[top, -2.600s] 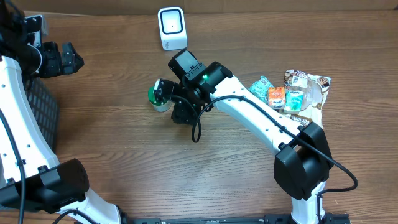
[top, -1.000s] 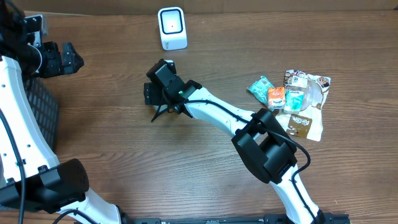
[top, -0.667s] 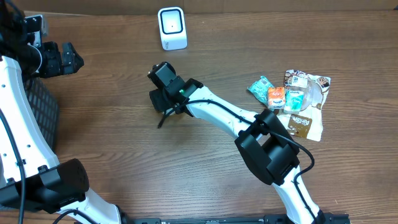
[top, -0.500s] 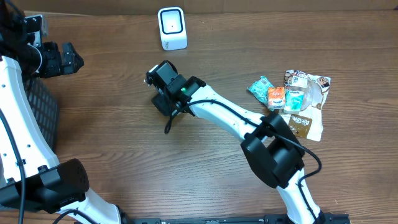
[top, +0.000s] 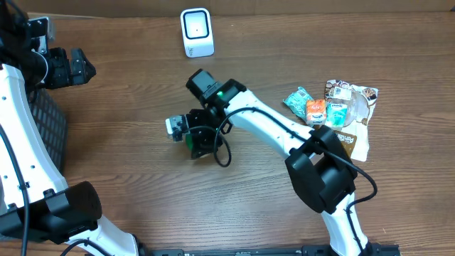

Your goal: Scan the item barcode

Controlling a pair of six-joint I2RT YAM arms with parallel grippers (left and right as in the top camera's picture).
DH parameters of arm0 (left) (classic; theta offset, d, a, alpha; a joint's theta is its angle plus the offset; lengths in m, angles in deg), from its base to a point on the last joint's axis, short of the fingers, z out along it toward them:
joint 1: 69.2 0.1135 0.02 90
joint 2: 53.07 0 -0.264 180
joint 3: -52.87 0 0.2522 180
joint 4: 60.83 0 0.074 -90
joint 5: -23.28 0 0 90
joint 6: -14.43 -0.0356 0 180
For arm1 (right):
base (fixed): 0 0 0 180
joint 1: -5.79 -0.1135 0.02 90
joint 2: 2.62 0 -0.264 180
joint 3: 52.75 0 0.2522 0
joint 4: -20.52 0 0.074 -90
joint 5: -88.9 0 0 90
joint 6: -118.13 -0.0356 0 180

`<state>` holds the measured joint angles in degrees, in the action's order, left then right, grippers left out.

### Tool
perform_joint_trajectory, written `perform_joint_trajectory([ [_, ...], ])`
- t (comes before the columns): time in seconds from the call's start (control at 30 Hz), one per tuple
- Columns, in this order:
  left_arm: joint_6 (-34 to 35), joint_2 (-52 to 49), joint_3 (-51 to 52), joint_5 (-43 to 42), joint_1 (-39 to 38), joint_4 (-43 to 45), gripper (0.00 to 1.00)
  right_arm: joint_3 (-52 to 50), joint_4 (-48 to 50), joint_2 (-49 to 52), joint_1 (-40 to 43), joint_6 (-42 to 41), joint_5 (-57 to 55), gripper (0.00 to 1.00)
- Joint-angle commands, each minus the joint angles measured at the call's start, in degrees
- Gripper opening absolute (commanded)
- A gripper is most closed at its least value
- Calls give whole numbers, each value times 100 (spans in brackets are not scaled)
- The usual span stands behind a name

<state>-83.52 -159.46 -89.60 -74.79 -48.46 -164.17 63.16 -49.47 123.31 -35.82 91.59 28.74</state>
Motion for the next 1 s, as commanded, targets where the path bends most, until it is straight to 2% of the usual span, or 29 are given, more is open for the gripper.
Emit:
perform_joint_trajectory([
  [0.0,-107,74,-87,-2,-13,7,100,17,-11,-254,142,299,286,53],
  [0.1,-107,74,-87,-2,-13,7,100,17,-11,-254,151,258,286,64],
  [0.2,-107,74,-87,-2,-13,7,100,17,4,-254,151,177,284,70],
  [0.23,-107,74,-87,-2,-13,7,100,17,142,-254,153,-267,260,96],
  [0.27,-107,74,-87,-2,-13,7,100,17,203,-254,153,-518,236,100],
  [0.33,-107,74,-87,-4,-13,7,100,17,483,-254,153,-1460,-13,100],
  [0.5,-107,74,-87,-2,-13,7,100,24,634,-254,162,-2022,-238,100],
  [0.57,-107,74,-87,-2,-13,7,100,83,758,-256,162,-2677,-461,100],
  [0.7,-107,74,-87,-2,-13,7,99,743,343,-269,203,-5661,-1947,100],
  [0.8,-107,74,-87,-2,-13,7,100,1235,-345,-271,227,-6905,-2129,100],
  [0.87,-107,74,-87,-4,-13,7,99,1274,-570,-271,227,-7952,-2124,100],
  [0.9,-107,74,-87,-2,-13,7,100,1220,-820,-254,225,-8920,-2127,100],
  [0.97,-107,74,-87,-2,-13,7,100,1075,-1054,-254,212,-9792,-2127,100],
])
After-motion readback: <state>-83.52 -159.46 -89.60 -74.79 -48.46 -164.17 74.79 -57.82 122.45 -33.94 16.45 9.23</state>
